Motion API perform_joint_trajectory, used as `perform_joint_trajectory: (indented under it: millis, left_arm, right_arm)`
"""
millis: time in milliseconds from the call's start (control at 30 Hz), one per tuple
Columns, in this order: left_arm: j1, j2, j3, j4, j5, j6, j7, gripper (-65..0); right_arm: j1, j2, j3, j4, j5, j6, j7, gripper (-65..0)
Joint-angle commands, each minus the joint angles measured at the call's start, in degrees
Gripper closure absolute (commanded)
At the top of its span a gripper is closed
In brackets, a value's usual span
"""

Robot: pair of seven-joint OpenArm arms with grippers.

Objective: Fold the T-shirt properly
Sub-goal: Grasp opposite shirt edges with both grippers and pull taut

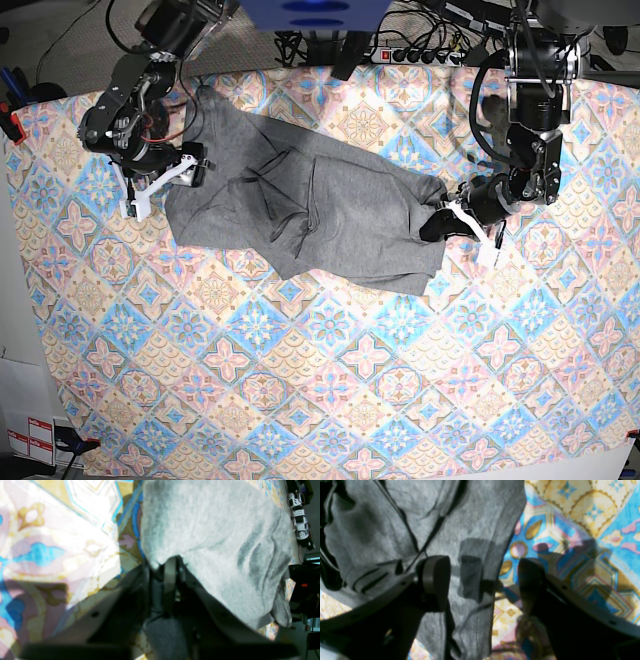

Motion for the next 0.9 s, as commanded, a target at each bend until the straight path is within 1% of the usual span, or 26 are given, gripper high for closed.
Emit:
perform_joint_trajectory:
  millis: [0,100,233,300,367,433,500,633,733,867]
  left_arm:
    - [1.09,-1.01,0.44,-0.67,7.67,3.88,7.08,0.0]
    - [1.01,-1.01,0.44,-0.67,7.67,3.88,7.17,0.0]
    - [1.01,-1.01,0.44,-0.67,7.67,3.88,7.17,0.0]
    - [1.01,-1.01,0.44,-0.67,7.67,3.88,7.17,0.0]
    - [1.01,-1.01,0.44,-0.67,7.67,3.88,7.17,0.0]
    - [1.01,-1.01,0.44,-0.67,7.67,3.88,7.17,0.0]
    - [1.01,-1.01,0.44,-0.67,7.67,3.88,7.26,0.0]
    - [1.01,-1.01,0.53,-0.67,7.76,3.88,7.26,0.0]
    - [1.01,-1.01,0.79,-0.67,7.85,3.88,7.34,0.0]
    - [0.66,-1.01,5.45,-0.58,7.76,3.88,7.34,0.0]
  right_arm:
    - [0.55,0.34,-0.12,0.3,0.71,0.39,0.62,-41.6]
    - [0.82,0.34,0.24,-3.65,2.47,0.48,1.14,-41.6]
    - [0.47,0.51,0.24,-12.27,10.03,0.48,5.63,-41.6]
    - [0.47,2.18,-0.2,-15.87,13.81,0.48,6.59,-41.6]
    - [0.38,2.97,-0.29,-17.45,16.89,0.48,6.42,-41.6]
    - [0.2,3.23,-0.38,-17.1,18.38,0.48,6.07,-41.4]
    - [-0.94,3.23,-1.08,-15.7,18.38,0.48,4.92,-41.3]
    - [-3.84,3.06,-5.83,-9.81,18.38,0.39,2.2,-41.2]
    - [-7.27,2.97,-8.12,-4.97,18.38,0.21,2.2,-41.2]
    - [-9.56,2.97,-9.7,-0.93,18.38,0.21,2.11,-40.9]
